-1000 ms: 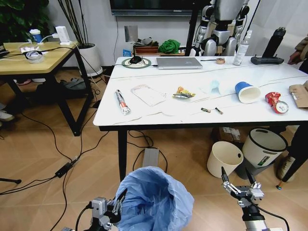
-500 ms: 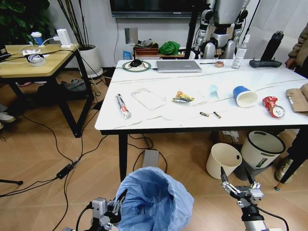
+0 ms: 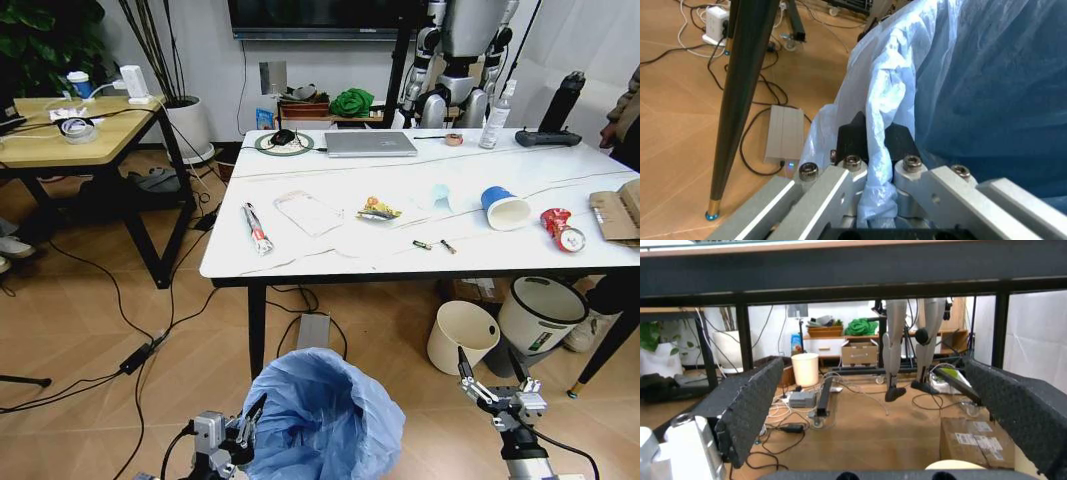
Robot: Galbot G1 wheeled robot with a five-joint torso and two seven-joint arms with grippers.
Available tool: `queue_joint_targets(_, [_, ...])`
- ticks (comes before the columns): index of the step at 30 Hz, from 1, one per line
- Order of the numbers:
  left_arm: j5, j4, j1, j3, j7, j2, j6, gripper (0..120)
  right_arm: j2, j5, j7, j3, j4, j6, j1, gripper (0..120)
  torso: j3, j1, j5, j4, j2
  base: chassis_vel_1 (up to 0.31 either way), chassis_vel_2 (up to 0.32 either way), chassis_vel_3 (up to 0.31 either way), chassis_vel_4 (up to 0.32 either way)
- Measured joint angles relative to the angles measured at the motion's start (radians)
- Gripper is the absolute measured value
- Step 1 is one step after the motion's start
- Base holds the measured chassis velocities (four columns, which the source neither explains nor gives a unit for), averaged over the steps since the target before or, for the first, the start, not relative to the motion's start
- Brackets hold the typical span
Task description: Pick up the trash bin and place the trash from the table into it.
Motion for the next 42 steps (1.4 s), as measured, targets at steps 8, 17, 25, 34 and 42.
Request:
queue_joint_targets(8, [0.004, 0.003, 0.0, 0.005, 0.0, -0.001, 0.0, 0, -0.001, 0.0, 0.001, 0.001, 0.003, 0.0, 0.0, 100, 0.017, 0.013, 0.0, 0.0, 0.03, 0.0, 0.0, 0.0, 0.0])
queue_joint_targets(17, [0.006, 0.005, -0.002, 0.008, 0.0, -0.001, 0.0, 0, -0.002, 0.002, 0.002, 0.003, 0.003, 0.0, 0.001, 100, 0.04, 0.028, 0.0, 0.0, 0.069, 0.0, 0.0, 0.0, 0.0])
queue_joint_targets(25, [0.007, 0.005, -0.002, 0.008, 0.001, -0.003, 0.0, 0, -0.002, 0.003, 0.002, 0.003, 0.003, 0.0, 0.001, 100, 0.064, 0.045, 0.0, 0.0, 0.109, 0.0, 0.0, 0.0, 0.0])
queue_joint_targets(34, [0.008, 0.008, -0.004, 0.009, 0.001, -0.005, 0.001, 0, -0.003, 0.003, 0.002, 0.002, 0.004, 0.0, 0.0, 100, 0.087, 0.064, 0.0, 0.0, 0.151, 0.0, 0.0, 0.0, 0.0])
queue_joint_targets(42, [0.008, 0.01, -0.005, 0.009, 0.001, -0.005, 0.001, 0, -0.003, 0.003, 0.002, 0.001, 0.004, 0.0, 0.001, 100, 0.105, 0.077, 0.0, 0.0, 0.182, 0.0, 0.0, 0.0, 0.0])
